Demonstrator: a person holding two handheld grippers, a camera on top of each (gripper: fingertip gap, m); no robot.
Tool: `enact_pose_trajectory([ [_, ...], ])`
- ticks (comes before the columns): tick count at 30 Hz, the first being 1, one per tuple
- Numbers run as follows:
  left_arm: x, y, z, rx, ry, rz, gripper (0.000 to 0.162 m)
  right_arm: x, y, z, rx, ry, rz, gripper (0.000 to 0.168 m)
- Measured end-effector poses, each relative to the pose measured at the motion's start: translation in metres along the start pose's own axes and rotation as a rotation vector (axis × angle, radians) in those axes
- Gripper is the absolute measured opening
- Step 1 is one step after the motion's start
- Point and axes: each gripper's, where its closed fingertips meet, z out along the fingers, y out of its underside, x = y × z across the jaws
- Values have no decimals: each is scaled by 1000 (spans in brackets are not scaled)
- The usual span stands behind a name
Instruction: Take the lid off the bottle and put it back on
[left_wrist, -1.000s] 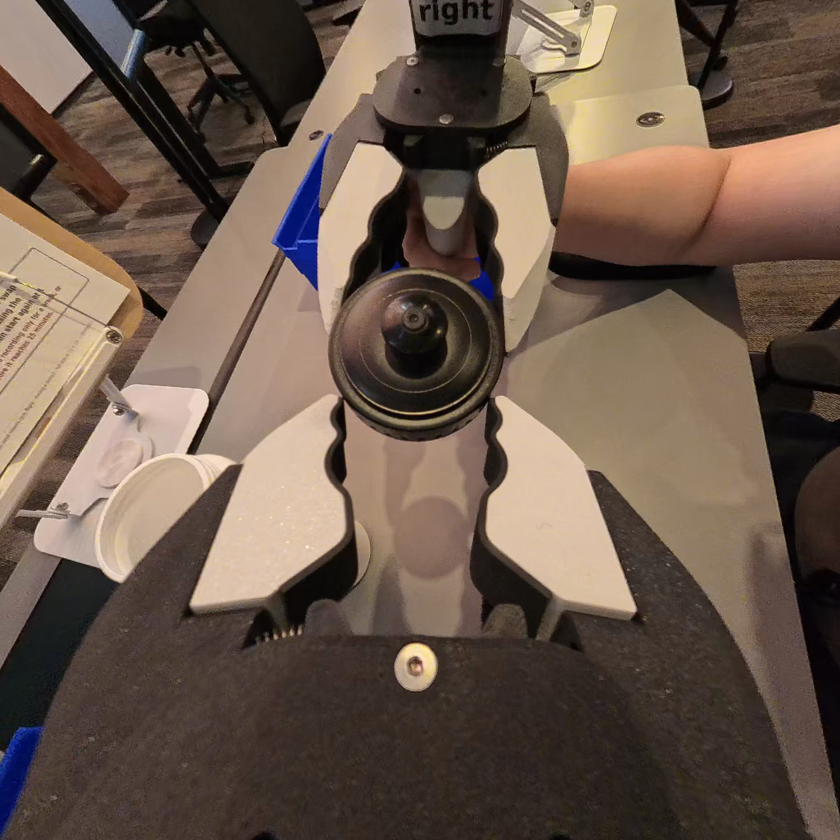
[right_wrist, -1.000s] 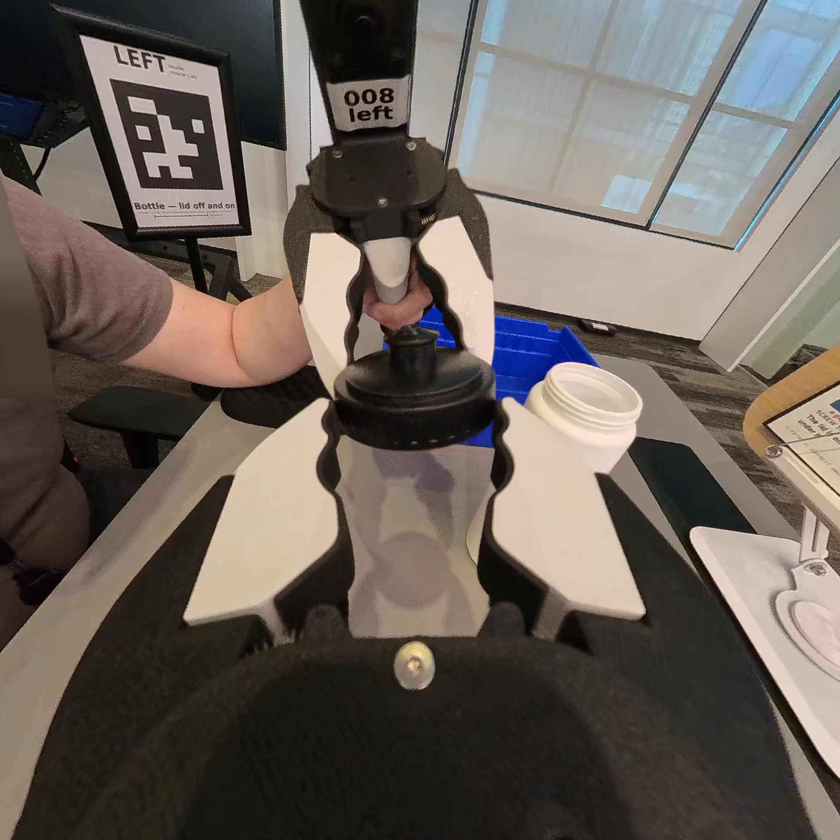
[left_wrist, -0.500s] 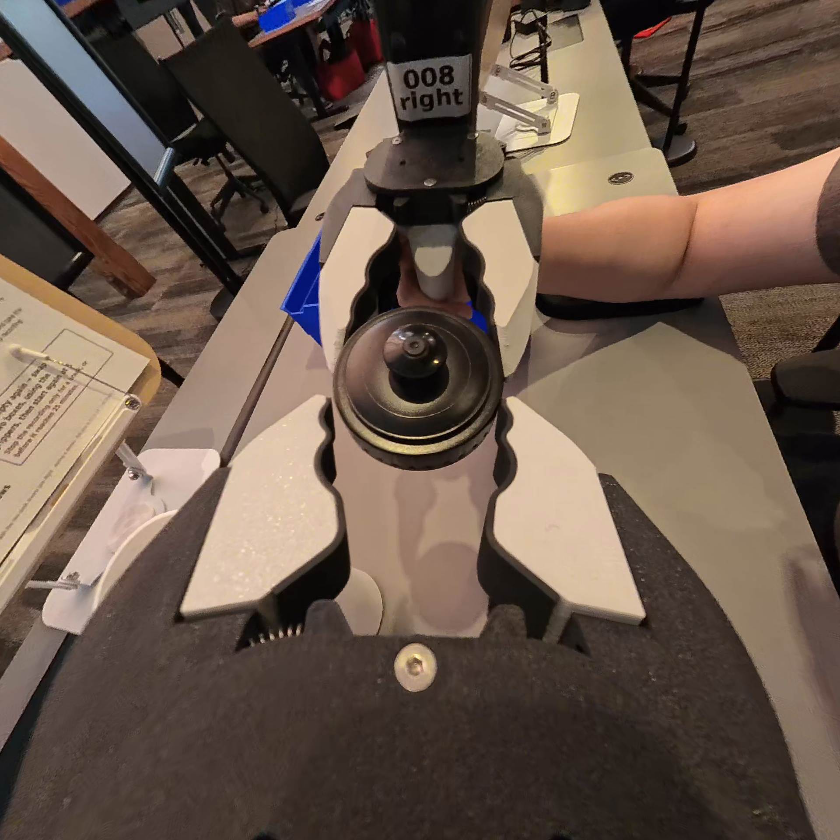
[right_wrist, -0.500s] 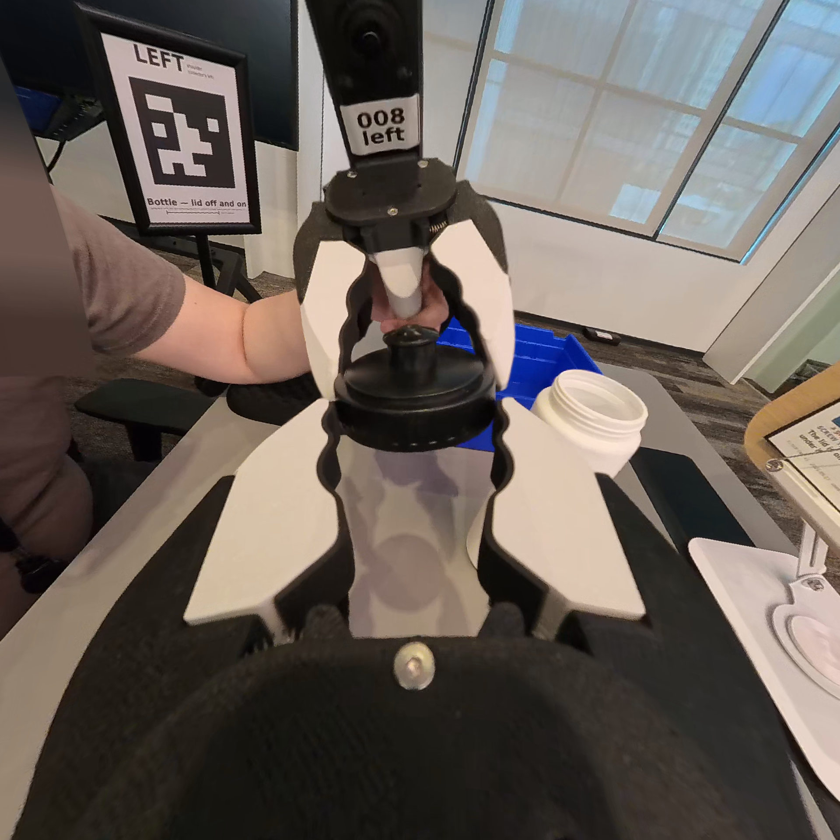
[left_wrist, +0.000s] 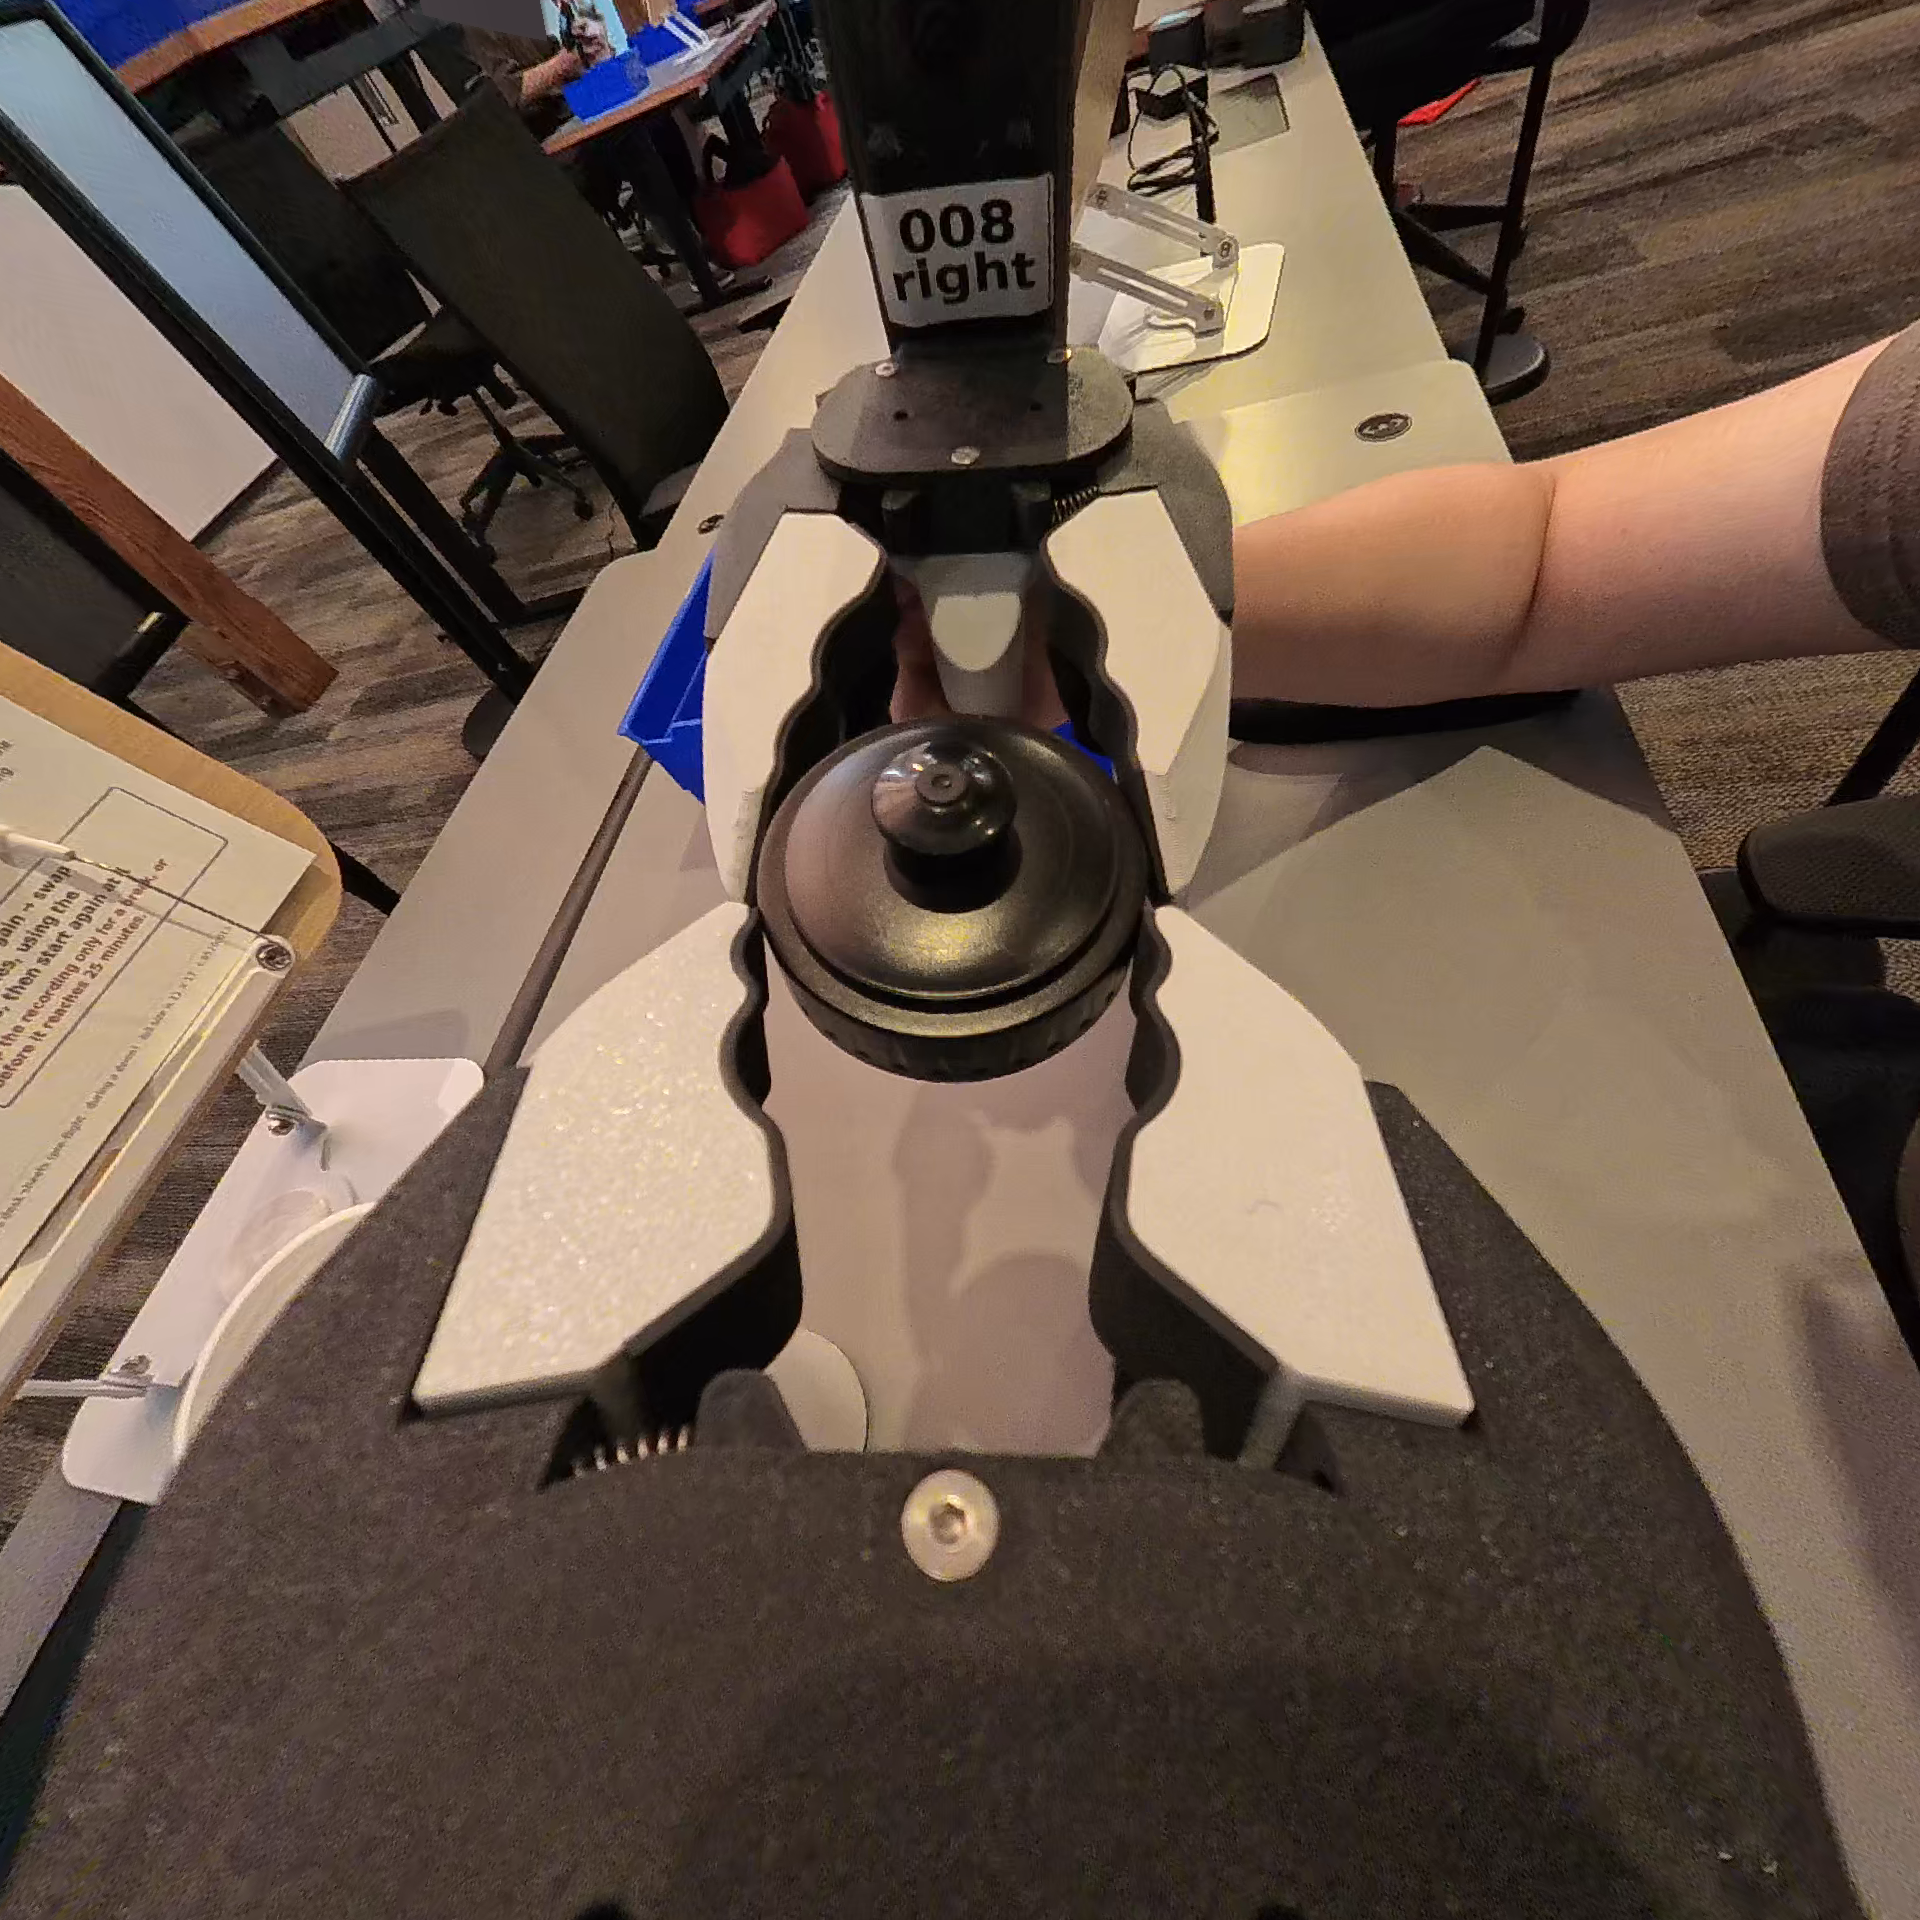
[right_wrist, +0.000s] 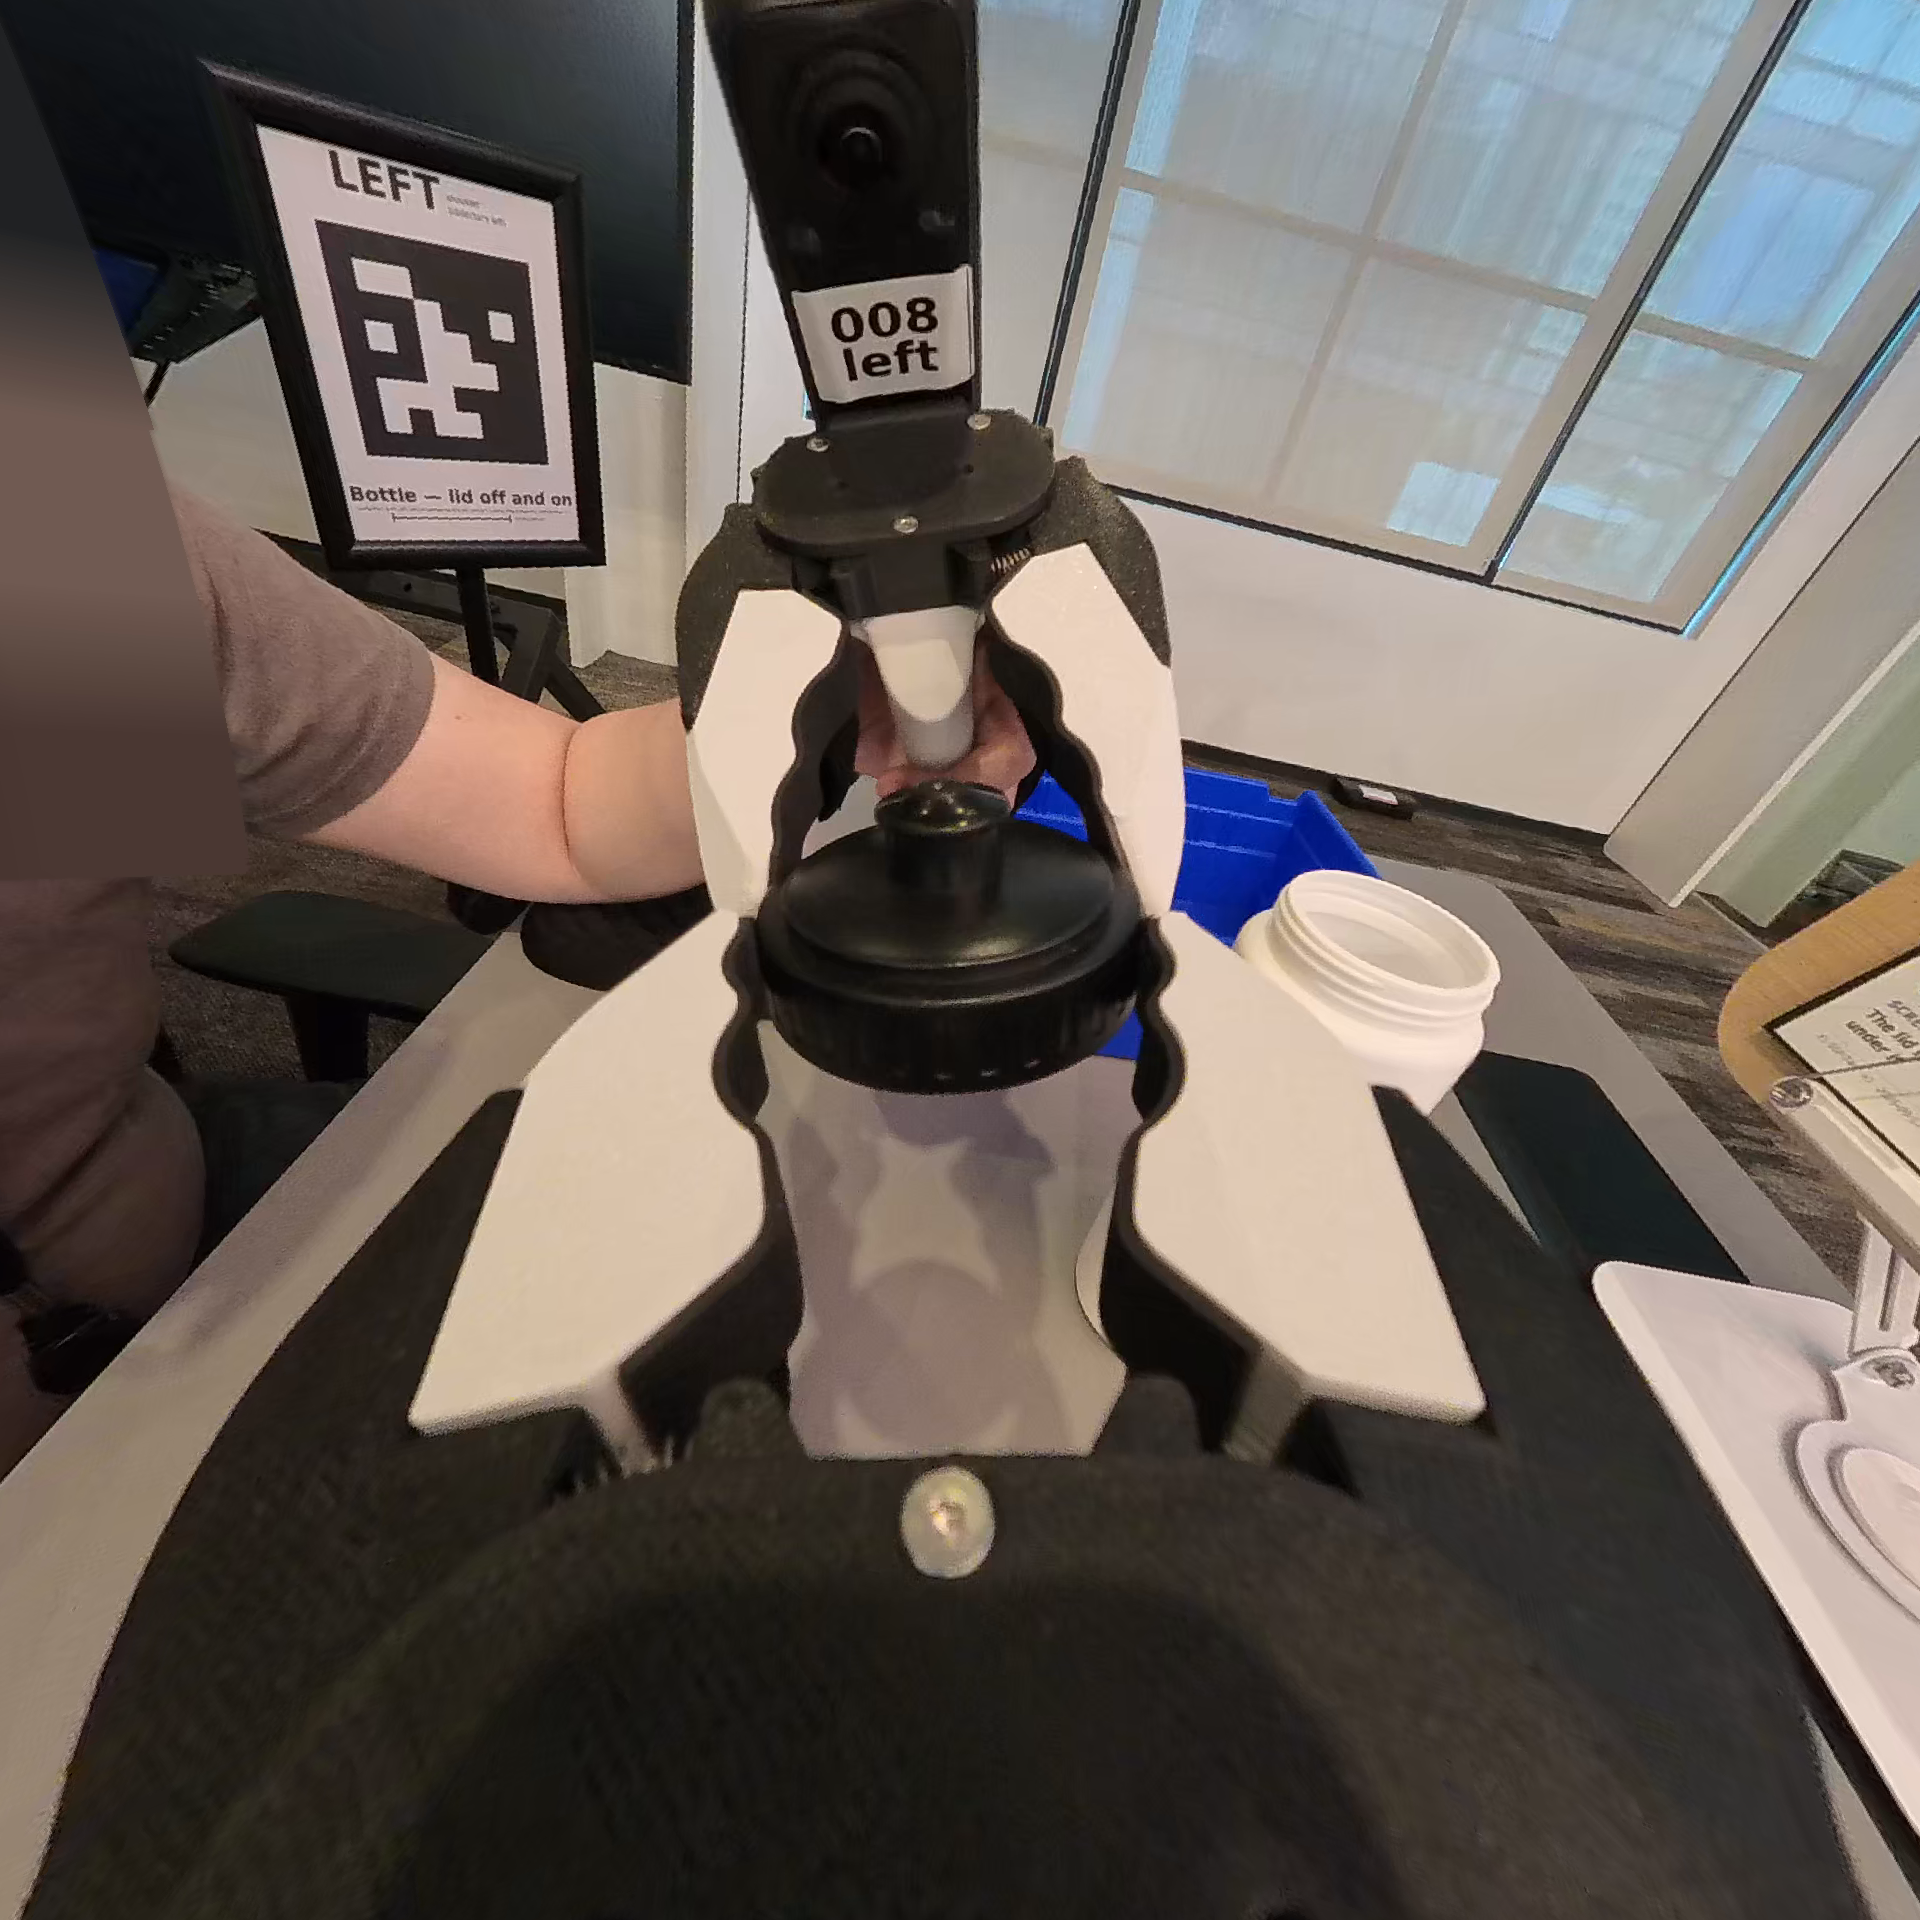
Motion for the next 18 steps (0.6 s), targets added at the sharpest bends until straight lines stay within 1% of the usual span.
enact_pose_trajectory([
  [3, 2, 1, -4, -17, 8, 15, 67, -2, 0, 0, -14, -11, -10, 71],
  [6, -8, -2, -15, 4, -20, -30, 73, 0, -7, -5, 23, 12, -41, 71],
  [9, -14, -9, -22, 107, 39, -197, 66, 2, -14, -10, 38, 74, -142, 71],
  [13, -8, -17, -24, 206, 238, -430, 55, 0, -19, -14, 8, 166, -350, 71],
  [15, -8, -24, -26, 271, 305, -528, 50, -4, -21, -13, -5, 190, -433, 71],
  [17, -6, -27, -24, 296, 352, -602, 40, -5, -22, -13, -15, 217, -493, 71],
  [18, -3, -25, -21, 285, 372, -623, 38, -5, -21, -12, -23, 225, -514, 71],
])
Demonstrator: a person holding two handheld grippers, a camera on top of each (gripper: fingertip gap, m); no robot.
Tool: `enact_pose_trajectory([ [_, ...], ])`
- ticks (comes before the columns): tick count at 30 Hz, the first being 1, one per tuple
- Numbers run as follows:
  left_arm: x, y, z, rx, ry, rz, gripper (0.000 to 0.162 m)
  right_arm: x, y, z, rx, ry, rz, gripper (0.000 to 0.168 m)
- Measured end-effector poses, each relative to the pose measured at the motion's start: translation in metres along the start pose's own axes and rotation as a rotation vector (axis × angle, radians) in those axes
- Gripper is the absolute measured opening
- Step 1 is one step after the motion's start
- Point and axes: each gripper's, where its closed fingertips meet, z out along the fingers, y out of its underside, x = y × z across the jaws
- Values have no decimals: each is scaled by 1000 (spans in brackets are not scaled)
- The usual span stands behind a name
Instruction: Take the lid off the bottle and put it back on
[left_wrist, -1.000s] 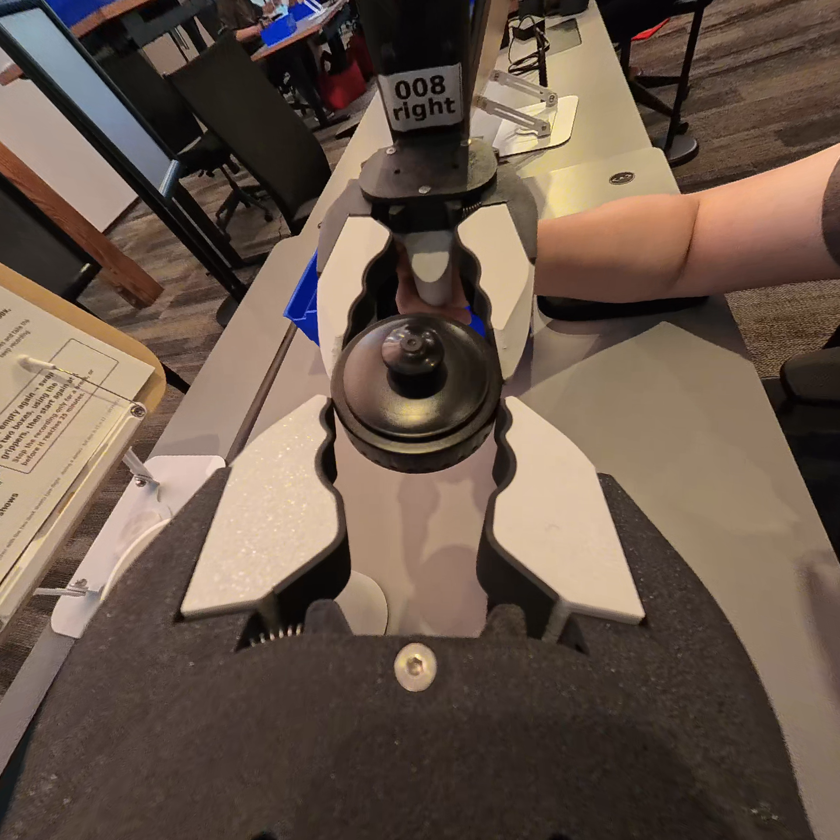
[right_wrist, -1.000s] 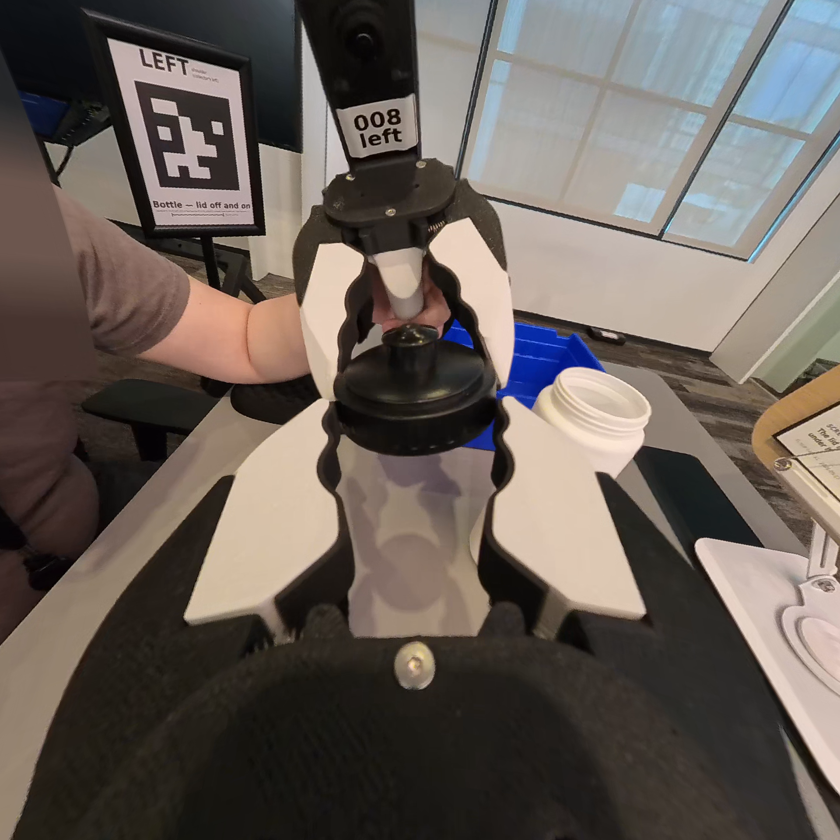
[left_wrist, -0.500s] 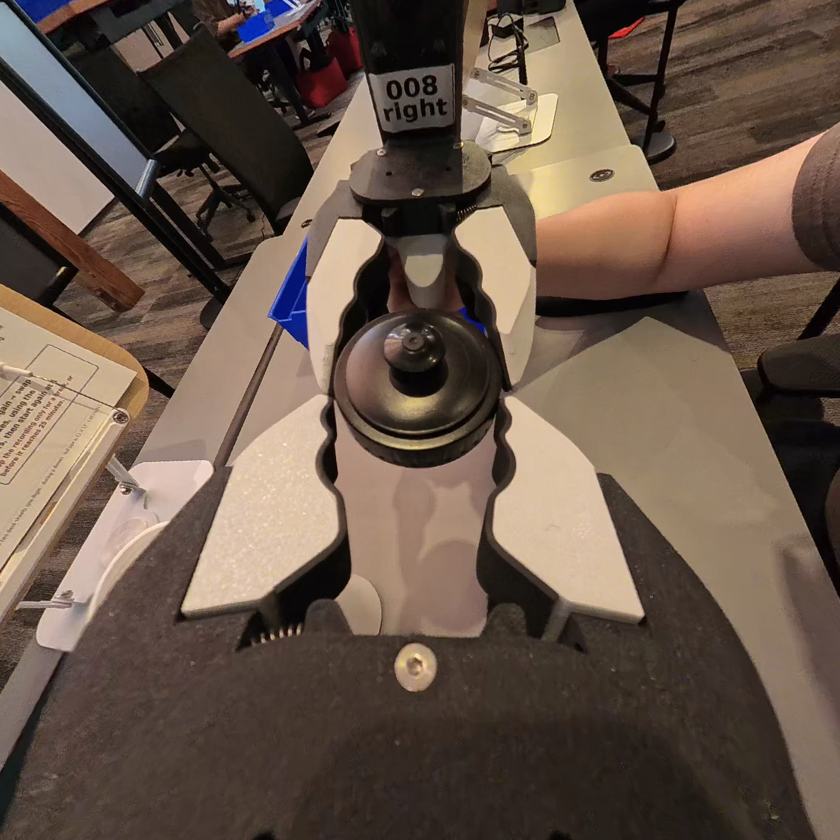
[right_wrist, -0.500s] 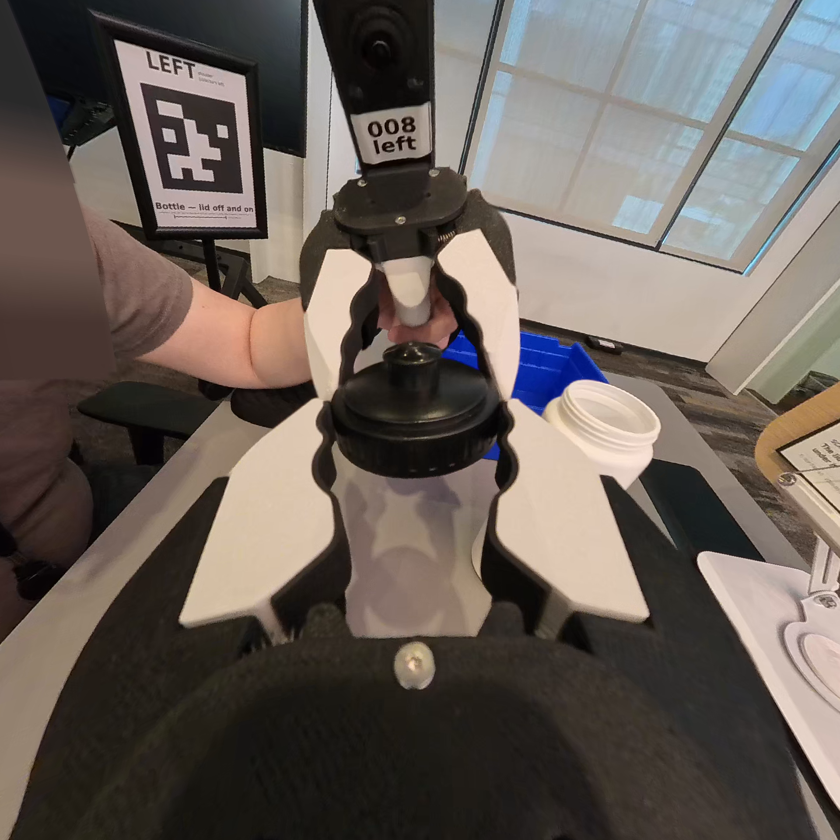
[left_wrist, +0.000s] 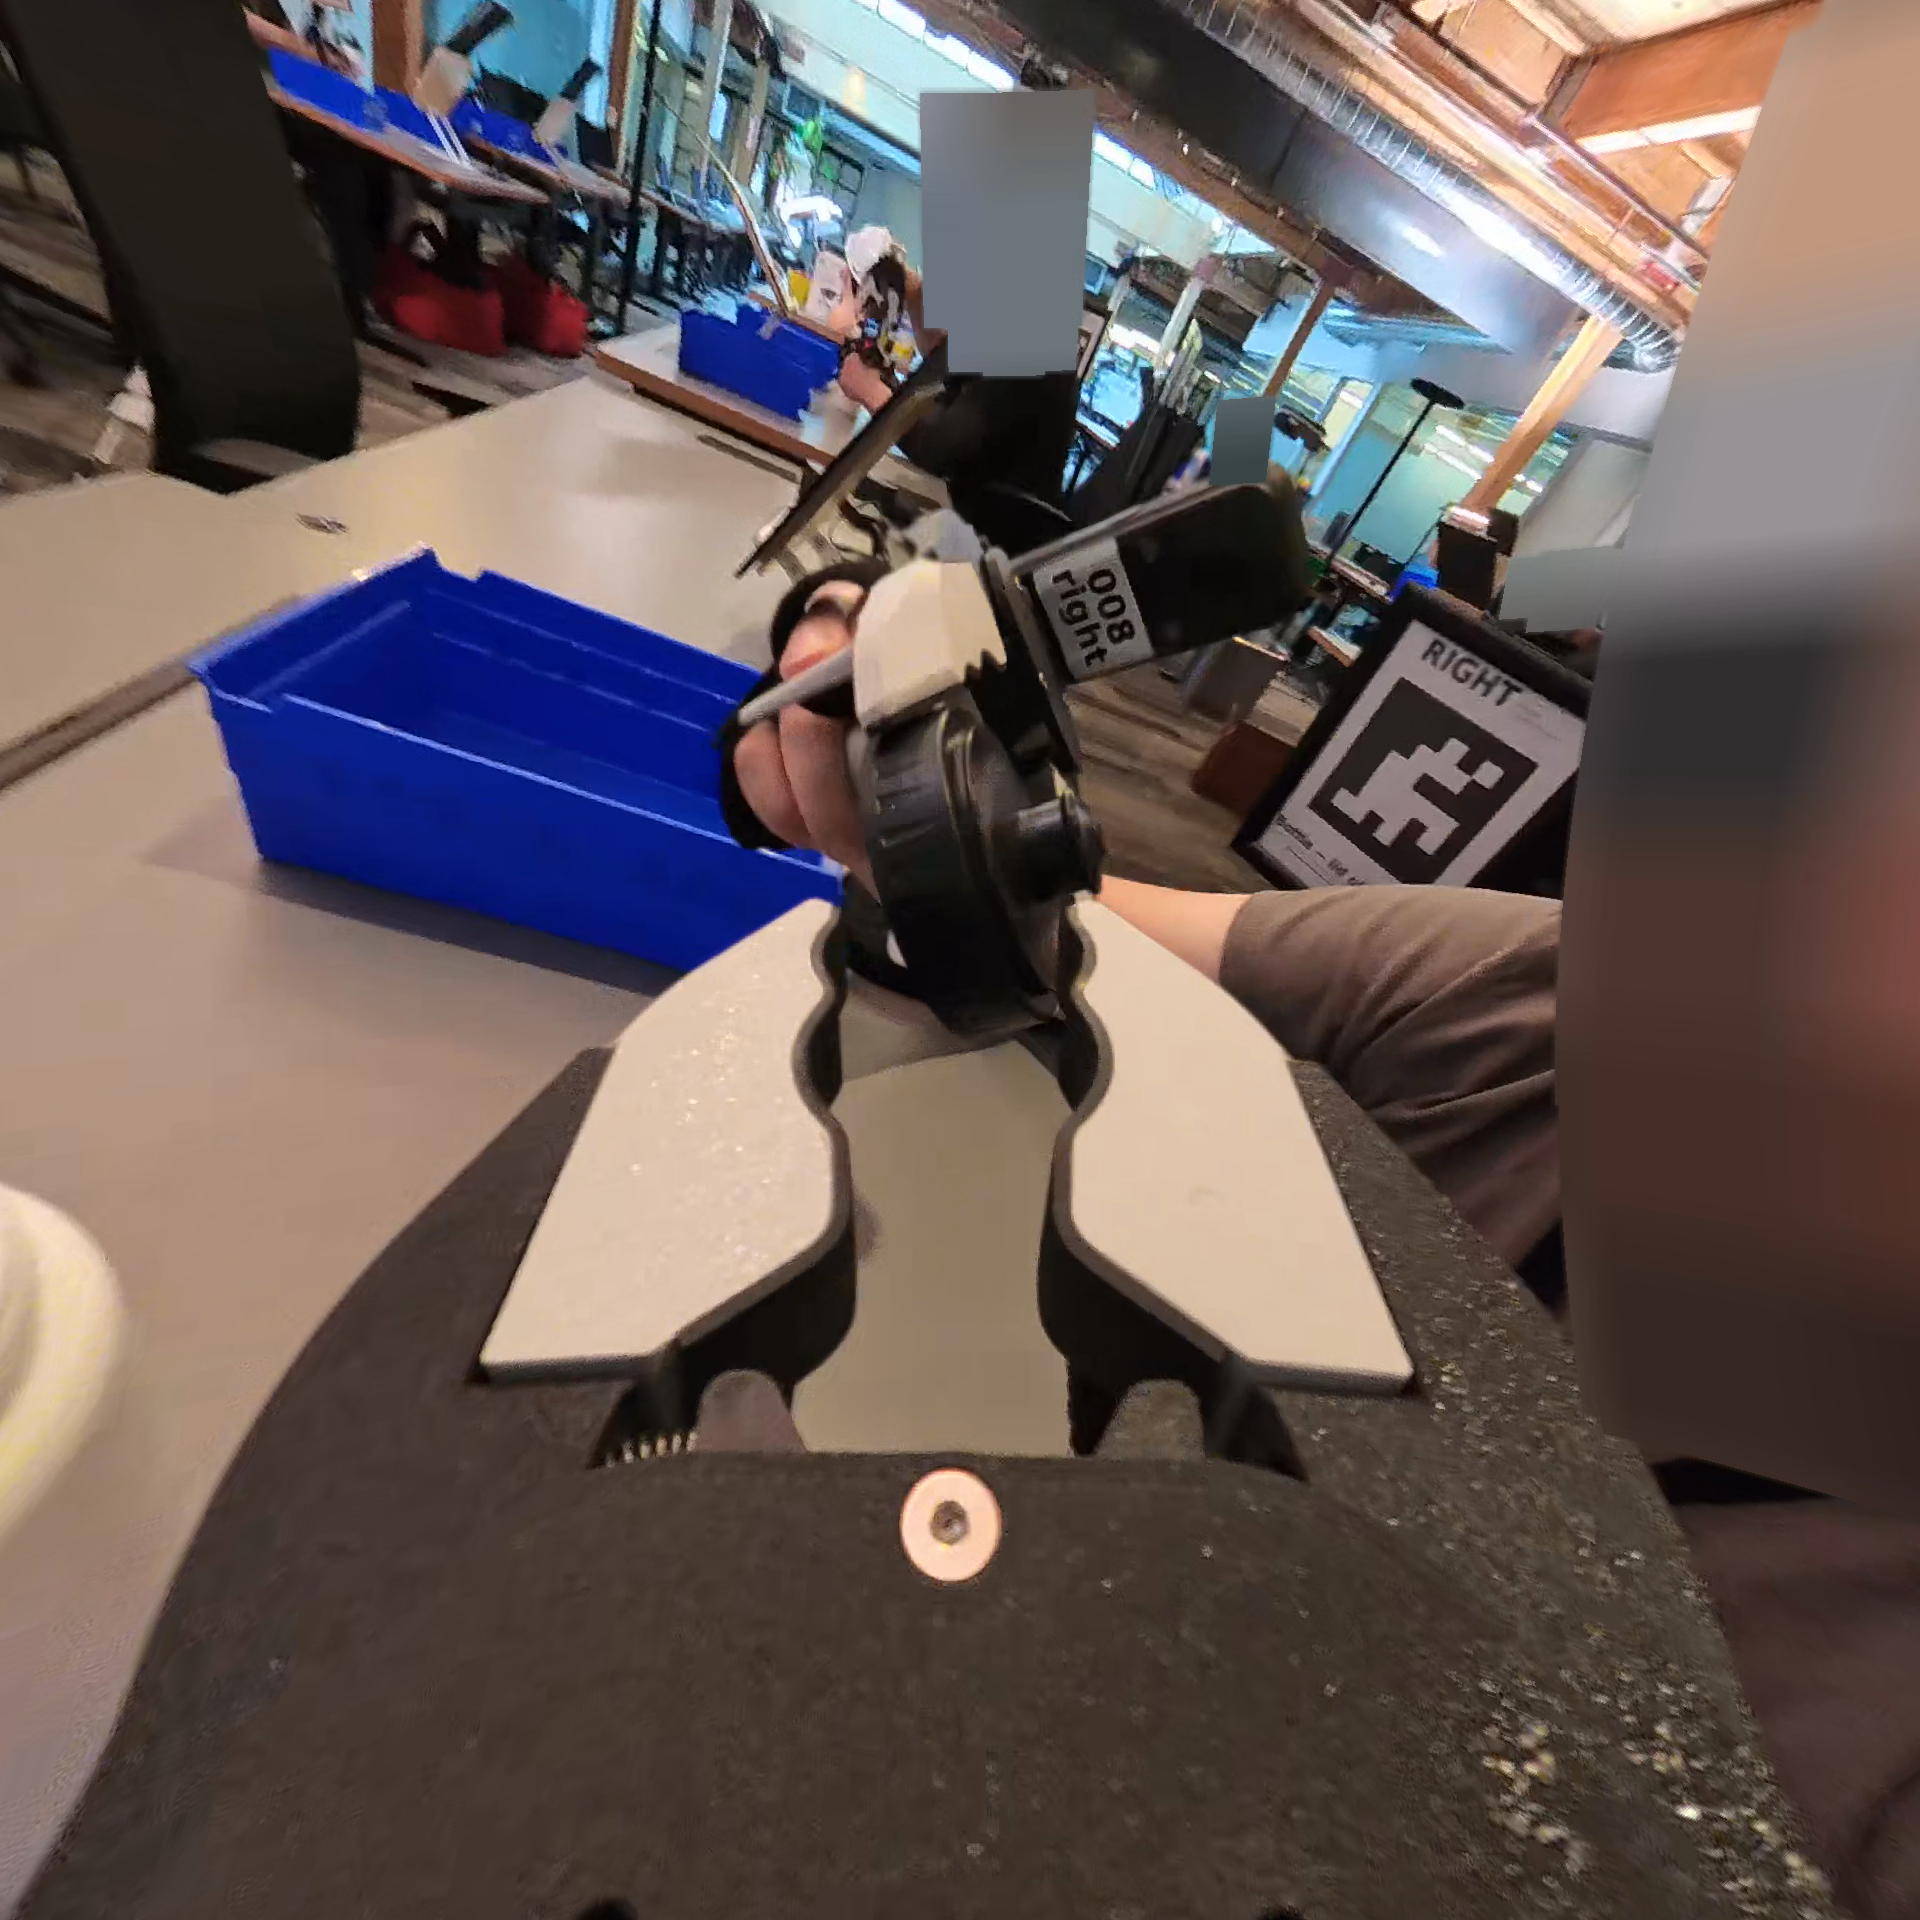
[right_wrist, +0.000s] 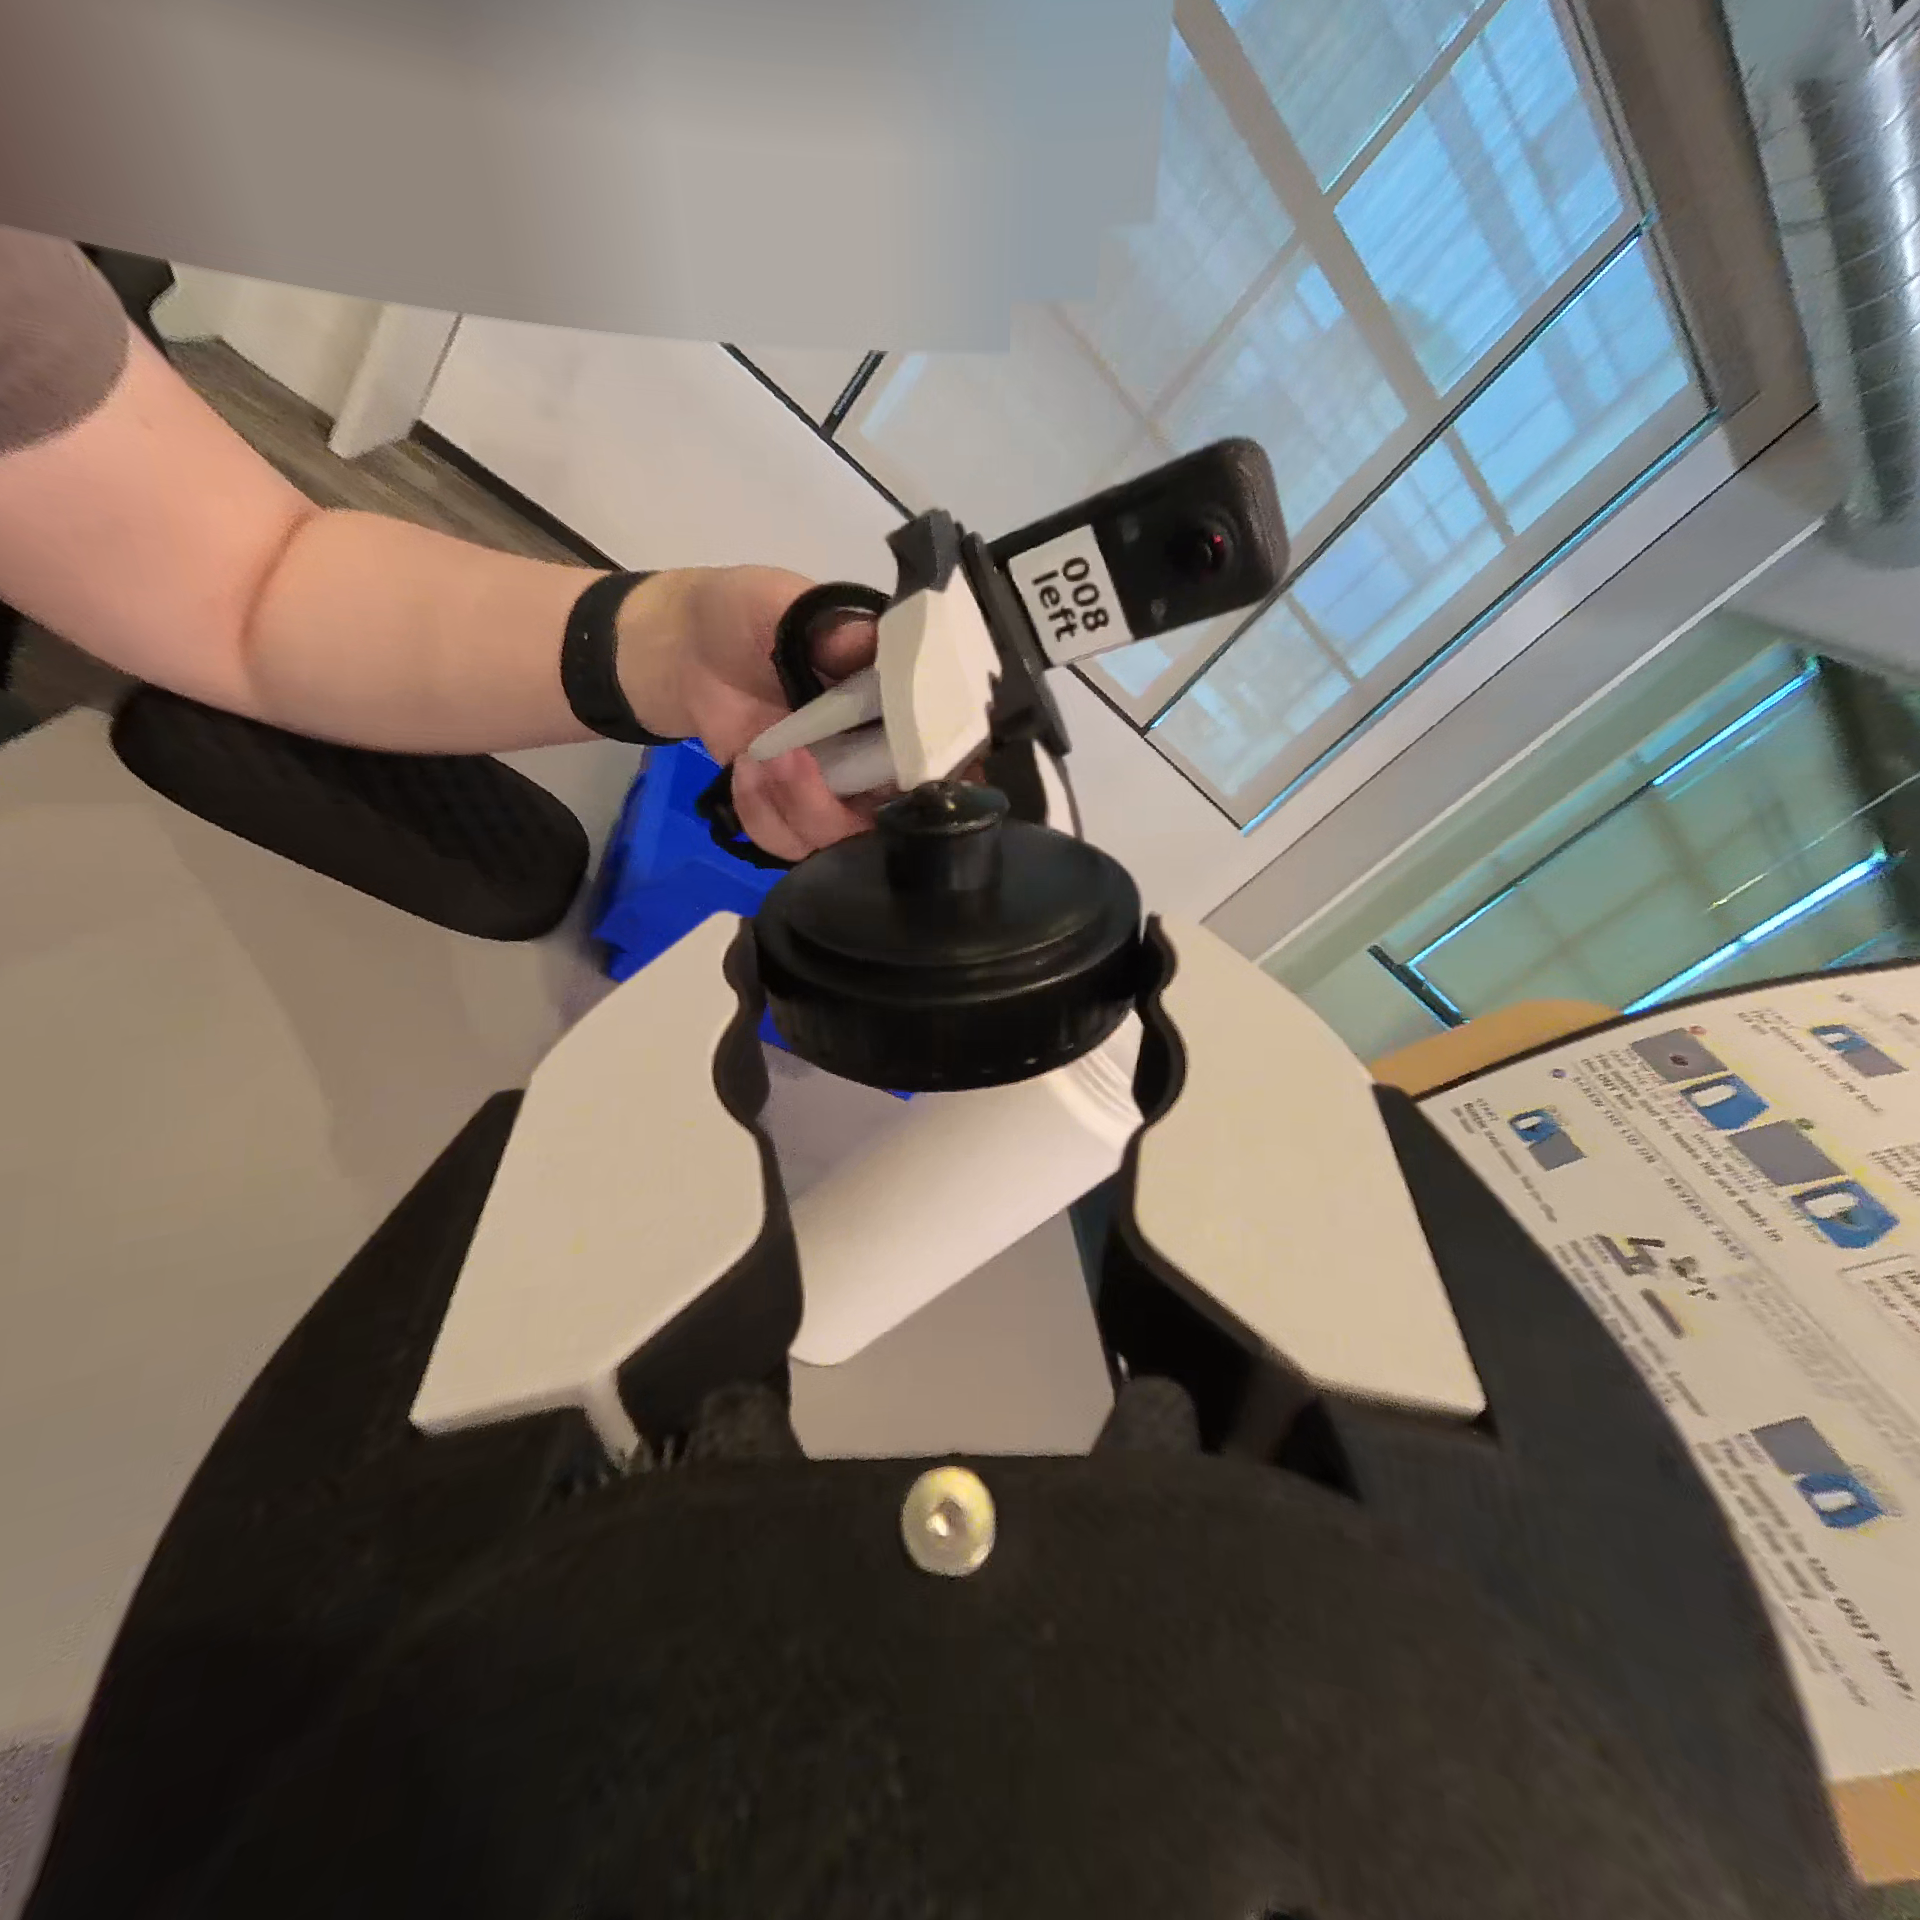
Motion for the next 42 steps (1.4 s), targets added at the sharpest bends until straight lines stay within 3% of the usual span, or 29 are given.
enact_pose_trajectory([
  [2, 1, 8, 5, -40, 6, -12, 29, -2, 3, 1, -14, 0, -22, 71],
  [13, 16, -1, 10, 83, 223, -169, 12, -6, 0, 6, 23, 49, -54, 74],
  [14, 12, 5, 13, 58, 197, -151, 10, -6, -1, 6, 30, 56, -56, 67],
  [16, 10, 15, 20, 16, 182, -133, 10, -8, -1, 5, 35, 45, -60, 37],
  [21, 2, 18, 20, 18, 177, -159, 9, -5, 3, 1, 7, 31, -61, 28],
  [25, 10, 5, 12, 64, 207, -159, 9, 3, -3, -6, 32, 51, -50, 62],
  [27, 15, -2, 6, 92, 215, -149, 9, 2, 2, -4, 15, 66, -78, 69],
  [31, 28, -11, 2, 140, 285, -191, 9, 3, 16, 6, -63, 236, -326, 88],
  [34, 41, -9, 6, 134, 372, -241, 9, 0, 8, 7, -52, 381, -555, 91],
  [42, 45, -7, 10, 131, 431, -315, 9, -4, -11, 2, 17, 427, -574, 76],
])
